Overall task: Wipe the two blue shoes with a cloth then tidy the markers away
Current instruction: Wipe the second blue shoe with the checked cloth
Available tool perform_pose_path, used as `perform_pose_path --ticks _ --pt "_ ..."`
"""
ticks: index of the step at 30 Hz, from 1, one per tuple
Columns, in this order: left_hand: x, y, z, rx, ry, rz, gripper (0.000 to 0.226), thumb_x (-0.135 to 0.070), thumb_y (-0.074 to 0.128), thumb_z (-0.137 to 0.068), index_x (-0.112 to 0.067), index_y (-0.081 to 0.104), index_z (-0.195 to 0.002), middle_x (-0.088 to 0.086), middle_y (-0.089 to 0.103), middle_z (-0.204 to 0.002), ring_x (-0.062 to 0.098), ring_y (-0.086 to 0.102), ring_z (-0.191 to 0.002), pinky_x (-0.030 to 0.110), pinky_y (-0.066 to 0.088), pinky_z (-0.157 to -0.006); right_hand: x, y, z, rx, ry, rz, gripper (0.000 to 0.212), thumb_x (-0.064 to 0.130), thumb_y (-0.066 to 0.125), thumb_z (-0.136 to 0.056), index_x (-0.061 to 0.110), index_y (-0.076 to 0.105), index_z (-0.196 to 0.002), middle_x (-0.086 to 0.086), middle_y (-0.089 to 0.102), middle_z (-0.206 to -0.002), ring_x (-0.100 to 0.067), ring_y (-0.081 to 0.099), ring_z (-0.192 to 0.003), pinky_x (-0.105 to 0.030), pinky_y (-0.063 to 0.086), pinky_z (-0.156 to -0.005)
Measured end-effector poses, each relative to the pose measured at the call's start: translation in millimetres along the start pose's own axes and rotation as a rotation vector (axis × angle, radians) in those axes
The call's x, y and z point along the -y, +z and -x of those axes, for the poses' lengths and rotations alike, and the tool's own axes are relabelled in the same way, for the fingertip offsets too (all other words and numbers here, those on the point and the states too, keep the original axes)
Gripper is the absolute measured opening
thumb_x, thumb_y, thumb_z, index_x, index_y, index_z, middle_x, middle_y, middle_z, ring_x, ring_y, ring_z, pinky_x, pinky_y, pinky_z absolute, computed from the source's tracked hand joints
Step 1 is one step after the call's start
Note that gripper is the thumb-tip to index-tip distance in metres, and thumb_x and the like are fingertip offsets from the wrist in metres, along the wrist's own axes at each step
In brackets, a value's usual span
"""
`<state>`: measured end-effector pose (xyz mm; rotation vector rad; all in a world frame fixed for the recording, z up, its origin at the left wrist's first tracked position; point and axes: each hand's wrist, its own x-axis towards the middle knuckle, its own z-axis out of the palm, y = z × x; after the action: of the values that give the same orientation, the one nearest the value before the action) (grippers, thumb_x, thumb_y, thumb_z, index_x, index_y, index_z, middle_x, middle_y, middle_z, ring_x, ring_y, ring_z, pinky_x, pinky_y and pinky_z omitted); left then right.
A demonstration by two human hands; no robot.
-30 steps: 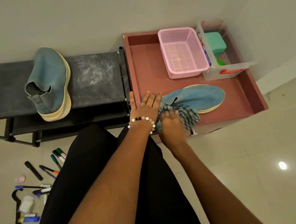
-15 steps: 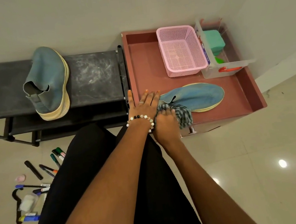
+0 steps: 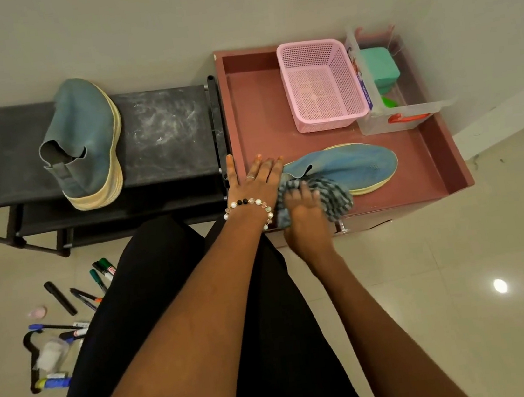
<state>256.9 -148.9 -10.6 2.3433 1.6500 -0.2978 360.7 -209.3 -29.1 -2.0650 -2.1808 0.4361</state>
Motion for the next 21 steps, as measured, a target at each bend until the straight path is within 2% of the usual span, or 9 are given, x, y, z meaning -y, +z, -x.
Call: perform_pose_path --ticks 3,5,8,10,12,13,15,19,21 --pt "-0.2 0.1 0.9 0.007 0.006 0.001 0.071 -0.005 0.034 -0.098 -0.021 -0.009 -0.152 -0.003 -0.003 -0.161 0.018 -0.006 -0.148 0.067 -0.016 -0.106 -20.7 -2.7 13.9 -0.007 -0.203 -0.116 0.065 -0.007 0.066 -0.07 -0.002 0.048 -0.132 -0.021 0.048 -0.137 -0.035 0.035 -0.135 -0.041 0.008 -0.114" --pt "-1.0 -2.1 2.1 0.023 0.002 0.006 0.078 -0.011 0.044 -0.097 -0.02 -0.01 -0.152 -0.003 -0.003 -0.161 0.017 -0.007 -0.148 0.067 -0.014 -0.107 -50.2 -6.0 12.3 -0.024 -0.242 -0.062 0.069 -0.008 0.072 -0.062 0.003 0.054 -0.128 -0.016 0.054 -0.133 -0.034 0.045 -0.129 -0.047 0.016 -0.112" --pt "-1.7 -4.4 2.8 0.039 -0.007 0.004 0.076 -0.015 0.044 -0.098 -0.021 -0.009 -0.152 -0.003 -0.003 -0.161 0.016 -0.007 -0.148 0.066 -0.011 -0.108 -70.9 -14.9 3.8 -0.068 -0.005 0.044 0.07 -0.004 0.066 -0.068 0.01 0.049 -0.134 -0.011 0.046 -0.142 -0.028 0.037 -0.135 -0.049 0.014 -0.116" --pt "-2.1 -4.8 2.4 0.035 -0.012 -0.003 0.077 -0.016 0.044 -0.098 -0.021 -0.009 -0.152 -0.004 -0.003 -0.161 0.016 -0.007 -0.148 0.066 -0.011 -0.108 -57.1 -13.8 0.5 -0.09 0.175 0.064 0.066 0.0 0.059 -0.077 0.007 0.039 -0.14 -0.014 0.038 -0.147 -0.026 0.023 -0.142 -0.047 0.003 -0.116" --pt "-2.2 -3.2 0.6 0.029 -0.013 -0.001 0.074 -0.013 0.04 -0.099 -0.021 -0.01 -0.152 -0.004 -0.004 -0.161 0.016 -0.007 -0.148 0.067 -0.013 -0.108 -28.7 -7.0 -1.5 -0.085 0.236 0.063 0.059 0.01 0.047 -0.09 0.001 0.026 -0.145 -0.02 0.024 -0.152 -0.03 0.011 -0.144 -0.045 -0.003 -0.116" --pt "-1.6 -1.7 -0.2 0.025 -0.012 0.003 0.071 -0.009 0.036 -0.099 -0.021 -0.01 -0.152 -0.005 -0.004 -0.161 0.016 -0.007 -0.148 0.067 -0.015 -0.107 -14.7 -0.4 -3.0 -0.064 0.187 0.063 0.057 0.013 0.042 -0.094 -0.002 0.022 -0.145 -0.022 0.02 -0.153 -0.032 0.008 -0.144 -0.043 -0.005 -0.115" --pt "0.3 1.4 -1.7 0.009 -0.003 0.013 0.07 -0.006 0.034 -0.099 -0.022 -0.01 -0.152 -0.006 -0.004 -0.161 0.017 -0.007 -0.148 0.066 -0.017 -0.105 4.6 8.1 -2.8 -0.024 0.03 0.027 0.055 0.012 0.036 -0.092 -0.006 0.026 -0.143 -0.025 0.026 -0.149 -0.035 0.013 -0.143 -0.042 -0.005 -0.116" --pt "0.1 0.6 -0.7 0.022 -0.001 0.008 0.077 -0.005 0.04 -0.097 -0.022 -0.01 -0.152 -0.005 -0.005 -0.161 0.017 -0.007 -0.148 0.067 -0.016 -0.105 -31.6 -2.8 2.7 0.028 -0.219 -0.024 0.062 -0.004 0.057 -0.072 -0.001 0.047 -0.133 -0.02 0.049 -0.135 -0.031 0.038 -0.133 -0.037 0.005 -0.115" --pt "-1.9 -1.3 0.3 0.028 -0.006 -0.002 0.075 -0.009 0.041 -0.098 -0.022 -0.01 -0.152 -0.005 -0.005 -0.161 0.016 -0.007 -0.148 0.067 -0.013 -0.107 -60.3 -10.2 3.0 0.005 -0.249 -0.006 0.058 -0.002 0.062 -0.067 0.003 0.056 -0.125 -0.017 0.057 -0.128 -0.03 0.05 -0.124 -0.046 0.014 -0.113"
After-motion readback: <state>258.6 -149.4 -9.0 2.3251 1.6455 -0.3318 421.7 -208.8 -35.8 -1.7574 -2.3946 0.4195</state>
